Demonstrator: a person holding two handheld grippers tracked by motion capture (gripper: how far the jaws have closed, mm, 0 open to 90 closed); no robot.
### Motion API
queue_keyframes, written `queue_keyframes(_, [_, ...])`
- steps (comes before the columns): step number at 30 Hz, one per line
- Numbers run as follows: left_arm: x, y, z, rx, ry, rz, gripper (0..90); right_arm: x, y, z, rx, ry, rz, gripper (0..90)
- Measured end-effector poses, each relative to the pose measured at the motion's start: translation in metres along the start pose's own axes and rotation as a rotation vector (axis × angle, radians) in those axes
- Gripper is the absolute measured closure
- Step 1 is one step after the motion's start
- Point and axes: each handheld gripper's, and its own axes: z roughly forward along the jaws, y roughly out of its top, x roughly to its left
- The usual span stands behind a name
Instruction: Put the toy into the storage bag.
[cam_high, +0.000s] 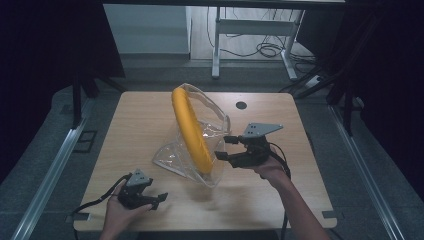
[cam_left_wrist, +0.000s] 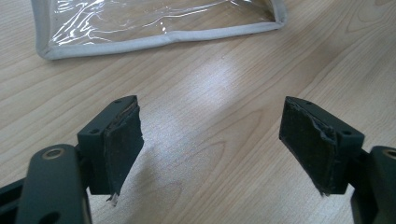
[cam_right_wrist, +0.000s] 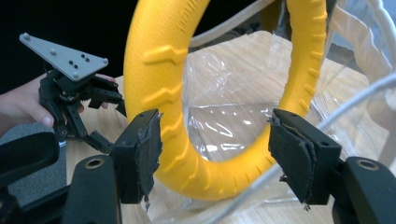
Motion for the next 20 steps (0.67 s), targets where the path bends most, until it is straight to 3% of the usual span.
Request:
queue_keyframes(11, [0.000,0.000,0.001,0.003,0.000,0.002,21.0,-0.009,-0.017,-0.011,-0.004,-0.009,0.041,35.2])
queue_keyframes(20, [0.001,0.001,0.000,-0.002,0.002,0.003,21.0,-0.008,-0.016,-0.008,-0.002,-0.008,0.033,35.2])
